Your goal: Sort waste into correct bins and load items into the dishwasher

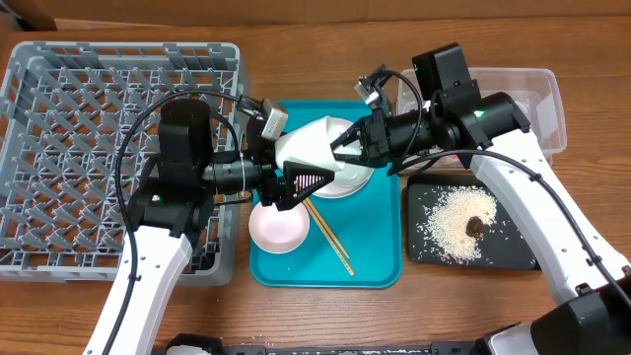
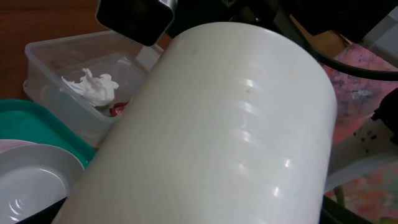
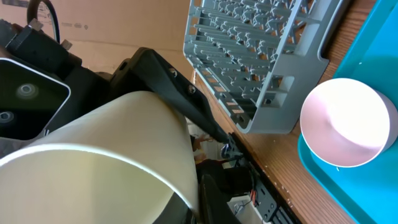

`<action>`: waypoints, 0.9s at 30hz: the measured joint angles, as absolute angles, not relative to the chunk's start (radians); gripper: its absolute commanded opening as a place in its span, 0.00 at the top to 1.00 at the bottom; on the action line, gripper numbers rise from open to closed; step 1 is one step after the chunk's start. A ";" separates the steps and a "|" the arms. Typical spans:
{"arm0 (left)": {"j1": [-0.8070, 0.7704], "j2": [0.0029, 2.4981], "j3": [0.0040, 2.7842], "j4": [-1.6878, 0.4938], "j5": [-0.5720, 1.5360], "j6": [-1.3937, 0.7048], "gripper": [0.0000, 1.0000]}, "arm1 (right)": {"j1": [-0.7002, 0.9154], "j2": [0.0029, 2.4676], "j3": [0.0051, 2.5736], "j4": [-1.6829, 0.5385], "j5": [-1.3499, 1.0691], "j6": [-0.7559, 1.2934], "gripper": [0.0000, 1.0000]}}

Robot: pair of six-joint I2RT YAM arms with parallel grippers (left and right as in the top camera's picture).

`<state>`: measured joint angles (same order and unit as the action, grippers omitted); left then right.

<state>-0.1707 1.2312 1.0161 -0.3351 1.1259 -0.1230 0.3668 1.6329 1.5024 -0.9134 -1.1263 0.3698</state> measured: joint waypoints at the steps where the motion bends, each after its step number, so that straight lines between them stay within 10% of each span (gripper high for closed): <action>1: -0.171 1.231 1.016 -0.334 1.127 -0.123 0.24 | 0.367 1.633 1.502 -0.914 -1.127 0.370 0.96; 27: -0.069 1.233 1.016 -0.321 1.157 -0.155 0.13 | 0.354 1.634 1.502 -0.954 -1.054 0.373 0.96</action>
<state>-0.0692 1.2327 1.0161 -0.3214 1.1568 -0.1551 0.3538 1.6337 1.5021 -0.9543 -1.0538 0.3733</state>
